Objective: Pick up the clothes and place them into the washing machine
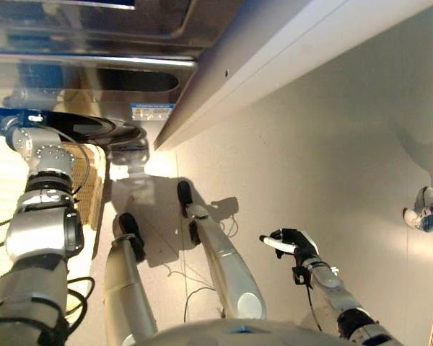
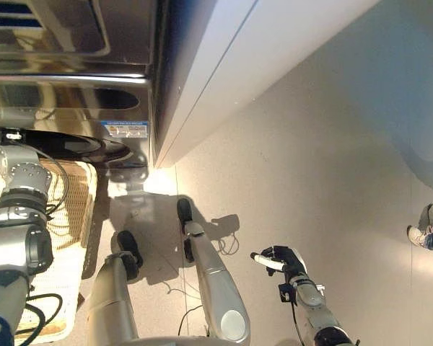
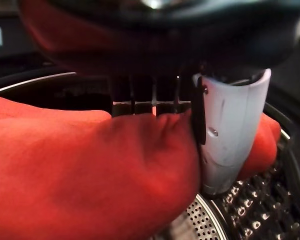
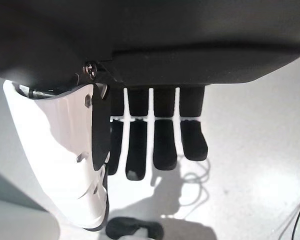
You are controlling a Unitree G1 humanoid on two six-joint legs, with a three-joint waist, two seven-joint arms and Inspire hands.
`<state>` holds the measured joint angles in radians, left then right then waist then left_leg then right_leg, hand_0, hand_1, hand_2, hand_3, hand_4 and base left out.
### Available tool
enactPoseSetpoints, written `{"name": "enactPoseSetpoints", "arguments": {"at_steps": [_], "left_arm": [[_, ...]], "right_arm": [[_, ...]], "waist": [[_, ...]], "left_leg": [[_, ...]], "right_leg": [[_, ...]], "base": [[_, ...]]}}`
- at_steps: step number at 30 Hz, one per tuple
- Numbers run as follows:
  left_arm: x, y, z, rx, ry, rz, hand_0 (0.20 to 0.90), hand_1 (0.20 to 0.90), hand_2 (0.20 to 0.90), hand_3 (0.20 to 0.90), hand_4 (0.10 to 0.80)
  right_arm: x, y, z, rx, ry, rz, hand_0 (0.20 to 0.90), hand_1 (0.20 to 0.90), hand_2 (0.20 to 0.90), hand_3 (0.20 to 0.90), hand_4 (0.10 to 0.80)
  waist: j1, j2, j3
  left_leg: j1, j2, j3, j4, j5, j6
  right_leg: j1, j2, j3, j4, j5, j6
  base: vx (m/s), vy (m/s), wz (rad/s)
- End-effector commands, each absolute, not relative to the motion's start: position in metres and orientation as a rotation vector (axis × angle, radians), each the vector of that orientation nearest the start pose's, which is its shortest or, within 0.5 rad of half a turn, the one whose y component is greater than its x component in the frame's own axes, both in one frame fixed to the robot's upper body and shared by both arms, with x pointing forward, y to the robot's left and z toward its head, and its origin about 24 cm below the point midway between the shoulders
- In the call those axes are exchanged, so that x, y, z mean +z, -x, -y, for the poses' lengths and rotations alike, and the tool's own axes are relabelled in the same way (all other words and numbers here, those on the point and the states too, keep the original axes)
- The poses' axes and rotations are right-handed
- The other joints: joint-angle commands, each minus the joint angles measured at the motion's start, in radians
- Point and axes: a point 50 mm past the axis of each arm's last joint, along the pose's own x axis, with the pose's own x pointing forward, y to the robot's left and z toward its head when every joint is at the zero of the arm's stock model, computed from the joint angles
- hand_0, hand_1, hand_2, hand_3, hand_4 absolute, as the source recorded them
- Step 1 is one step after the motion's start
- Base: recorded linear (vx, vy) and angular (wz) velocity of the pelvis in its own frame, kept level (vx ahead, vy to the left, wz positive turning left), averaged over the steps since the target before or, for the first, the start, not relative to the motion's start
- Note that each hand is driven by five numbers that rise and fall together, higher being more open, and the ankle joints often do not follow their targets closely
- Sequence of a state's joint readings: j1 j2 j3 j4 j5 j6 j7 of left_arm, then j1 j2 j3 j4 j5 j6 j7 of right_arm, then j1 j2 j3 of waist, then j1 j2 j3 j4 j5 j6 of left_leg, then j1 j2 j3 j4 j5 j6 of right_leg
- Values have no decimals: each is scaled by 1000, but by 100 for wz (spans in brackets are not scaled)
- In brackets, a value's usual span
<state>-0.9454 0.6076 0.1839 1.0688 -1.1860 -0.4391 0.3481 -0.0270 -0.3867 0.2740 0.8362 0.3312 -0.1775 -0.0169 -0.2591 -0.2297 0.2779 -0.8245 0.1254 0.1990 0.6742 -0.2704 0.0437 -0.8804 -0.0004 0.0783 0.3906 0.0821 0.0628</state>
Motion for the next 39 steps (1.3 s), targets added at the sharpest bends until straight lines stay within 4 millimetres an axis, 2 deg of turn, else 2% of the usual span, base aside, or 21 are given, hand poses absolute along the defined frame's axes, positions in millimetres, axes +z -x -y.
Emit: {"name": "enactPoseSetpoints", "arguments": {"at_steps": [1,2,3,12,21,24,26,27,29,34,35,36,39], "left_arm": [[226,-345,-364,780,763,641,291,291,291,291,365],[226,-346,-363,770,764,646,453,453,453,453,480],[224,-346,-363,766,767,649,900,900,900,900,800],[212,-346,-360,742,775,626,900,900,900,900,800],[170,-346,-356,771,782,500,900,900,900,900,800],[147,-343,-353,781,764,424,900,900,900,900,800],[122,-339,-348,785,749,345,900,900,900,900,800],[121,-338,-347,785,749,343,900,900,900,900,800],[88,-330,-339,790,743,251,900,900,900,900,800],[14,-297,-323,799,724,26,900,900,900,900,800],[14,-297,-323,799,724,26,900,900,900,900,800],[-10,-281,-317,807,731,-50,900,900,900,900,800],[-43,-258,-304,804,744,-163,900,900,900,900,800]], "right_arm": [[-89,-168,295,-159,269,-693,900,900,900,900,800],[-89,-168,295,-158,270,-695,900,900,900,900,800],[-90,-167,296,-158,270,-699,900,900,900,900,800],[-90,-166,296,-149,272,-704,900,900,900,900,800],[-92,-162,298,-157,270,-717,900,900,900,900,800],[-92,-161,298,-158,267,-717,900,900,900,900,800],[-92,-162,297,-156,263,-714,900,900,900,900,800],[-92,-161,297,-156,264,-716,900,900,900,900,800],[-93,-158,297,-161,260,-720,900,900,900,900,800],[-100,-147,303,-196,254,-765,900,900,900,900,800],[-100,-146,303,-196,254,-765,900,900,900,900,800],[-104,-139,305,-219,251,-797,900,900,900,900,800],[-109,-133,303,-230,243,-828,900,900,900,900,800]], "waist": [[0,21,-92],[-1,20,-93],[0,21,-96],[9,35,-107],[21,48,-104],[26,52,-101],[36,56,-95],[35,57,-95],[50,63,-89],[89,85,-80],[89,84,-78],[104,90,-74],[131,117,-71]], "left_leg": [[11,-15,-19,-37,-13,-25],[13,-14,-18,-38,-13,-25],[18,-14,-17,-43,-13,-25],[41,-20,-17,-76,-2,-30],[75,-36,-31,-122,16,-35],[87,-42,-34,-129,23,-37],[94,-46,-36,-135,28,-38],[96,-46,-37,-136,29,-38],[118,-56,-41,-161,41,-41],[204,-90,-54,-259,93,-53],[208,-91,-54,-263,95,-53],[239,-110,-50,-311,151,-55],[332,-135,-71,-412,199,-63]], "right_leg": [[65,26,-28,-15,-46,-4],[67,27,-27,-17,-45,-4],[70,27,-26,-22,-43,-4],[97,22,-28,-56,-33,-3],[129,10,-41,-70,-33,-4],[141,6,-45,-70,-35,-6],[153,2,-48,-72,-36,-8],[155,2,-48,-73,-35,-8],[179,-8,-55,-85,-31,-7],[260,-33,-79,-122,-32,-4],[263,-34,-79,-123,-32,-4],[299,-50,-97,-150,-7,-7],[379,-63,-122,-193,-3,-2]], "base": [[21,4,-4],[33,7,-7],[33,-1,-6],[18,-3,-5],[2,-11,-4],[-1,-8,2],[-2,-23,7],[6,-24,4],[19,-45,6],[54,-47,17],[13,-85,31],[10,-76,35],[84,-47,46]]}}
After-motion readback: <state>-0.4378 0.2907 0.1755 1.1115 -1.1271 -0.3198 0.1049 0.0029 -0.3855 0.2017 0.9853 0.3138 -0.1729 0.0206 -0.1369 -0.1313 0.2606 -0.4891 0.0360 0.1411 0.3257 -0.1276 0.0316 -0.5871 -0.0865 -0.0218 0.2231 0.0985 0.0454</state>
